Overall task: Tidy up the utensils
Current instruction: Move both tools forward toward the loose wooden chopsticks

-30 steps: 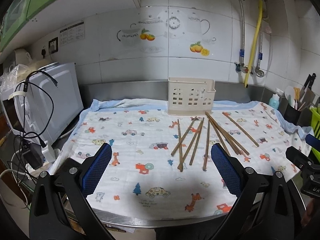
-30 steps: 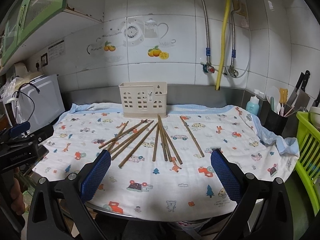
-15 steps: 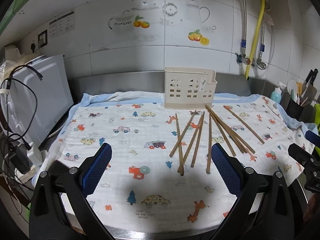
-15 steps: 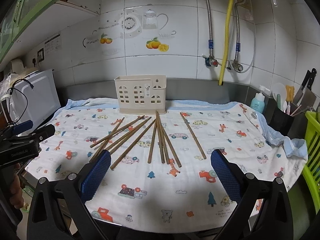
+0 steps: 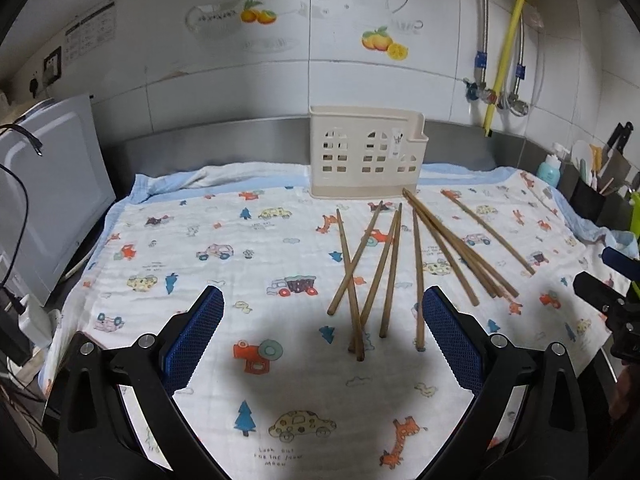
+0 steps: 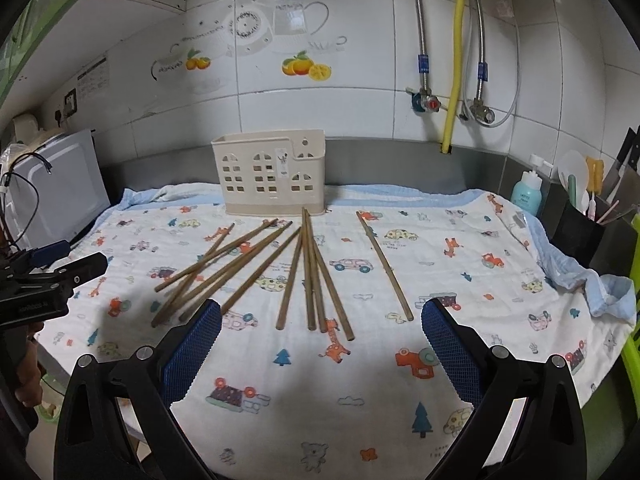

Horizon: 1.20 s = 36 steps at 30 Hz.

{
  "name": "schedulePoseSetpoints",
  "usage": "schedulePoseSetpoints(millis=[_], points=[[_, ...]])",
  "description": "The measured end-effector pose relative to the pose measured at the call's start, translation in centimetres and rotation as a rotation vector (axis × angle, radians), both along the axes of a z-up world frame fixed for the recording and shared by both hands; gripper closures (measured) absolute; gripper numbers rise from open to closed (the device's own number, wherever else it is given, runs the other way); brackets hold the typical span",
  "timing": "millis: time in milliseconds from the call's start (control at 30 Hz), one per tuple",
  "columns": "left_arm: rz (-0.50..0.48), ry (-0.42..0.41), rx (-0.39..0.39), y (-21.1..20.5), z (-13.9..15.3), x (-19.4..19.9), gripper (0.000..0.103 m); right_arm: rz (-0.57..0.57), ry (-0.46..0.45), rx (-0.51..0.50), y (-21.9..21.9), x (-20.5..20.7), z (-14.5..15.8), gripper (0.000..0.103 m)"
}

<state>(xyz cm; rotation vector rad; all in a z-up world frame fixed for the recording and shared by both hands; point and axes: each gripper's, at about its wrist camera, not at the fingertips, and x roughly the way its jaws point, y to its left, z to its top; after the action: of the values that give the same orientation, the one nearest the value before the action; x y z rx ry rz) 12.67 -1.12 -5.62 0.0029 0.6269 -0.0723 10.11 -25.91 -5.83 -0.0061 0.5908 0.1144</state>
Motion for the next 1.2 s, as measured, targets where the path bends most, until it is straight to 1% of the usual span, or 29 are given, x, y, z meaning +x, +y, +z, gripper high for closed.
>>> schedulePoseSetpoints(millis=[300,433,467,500,567,633,700,733,767,833,967,1033,1200], points=[[-0.047,0.038,0.015,-0.2,-1.9,3.1,0.006,0.000,0.047,0.019,-1.4,2.5,-1.9,0.006],[-0.075,0.057,0.009,-0.4,-2.7,4.7,0.008,0.004,0.064,0.003,-1.7,3.7,-2.7,0.006],[-0.082,0.061,0.009,-0.4,-2.9,5.0,0.011,0.006,0.067,-0.001,-1.7,3.9,-2.8,0.006],[-0.096,0.074,0.005,-0.4,-3.2,5.5,0.016,0.009,0.071,-0.005,-1.8,4.2,-3.0,0.006],[-0.111,0.090,-0.003,-0.4,-3.7,6.2,0.019,0.014,0.079,0.000,-2.1,4.8,-3.3,0.006],[-0.124,0.106,-0.005,-0.4,-4.2,7.0,0.025,0.018,0.085,0.015,-2.5,5.4,-3.5,0.007],[-0.139,0.121,-0.007,-0.4,-4.7,7.6,0.028,0.018,0.088,0.016,-2.8,5.8,-3.7,0.007],[-0.149,0.133,-0.012,-0.3,-5.0,8.0,0.033,0.018,0.090,0.020,-3.0,6.1,-3.9,0.007],[-0.156,0.143,-0.016,-0.3,-5.2,8.3,0.034,0.019,0.095,0.025,-3.1,6.4,-4.0,0.007],[-0.171,0.166,-0.035,-0.1,-5.8,8.9,0.044,0.021,0.106,0.039,-3.5,6.8,-4.3,0.007],[-0.186,0.191,-0.043,0.1,-6.5,9.7,0.052,0.025,0.123,0.067,-4.3,7.6,-4.6,0.007],[-0.197,0.205,-0.049,0.0,-6.9,10.1,0.060,0.027,0.130,0.074,-4.6,8.0,-4.8,0.007],[-0.218,0.227,-0.051,-0.2,-7.5,10.9,0.071,0.031,0.148,0.075,-5.1,9.1,-5.2,0.010]])
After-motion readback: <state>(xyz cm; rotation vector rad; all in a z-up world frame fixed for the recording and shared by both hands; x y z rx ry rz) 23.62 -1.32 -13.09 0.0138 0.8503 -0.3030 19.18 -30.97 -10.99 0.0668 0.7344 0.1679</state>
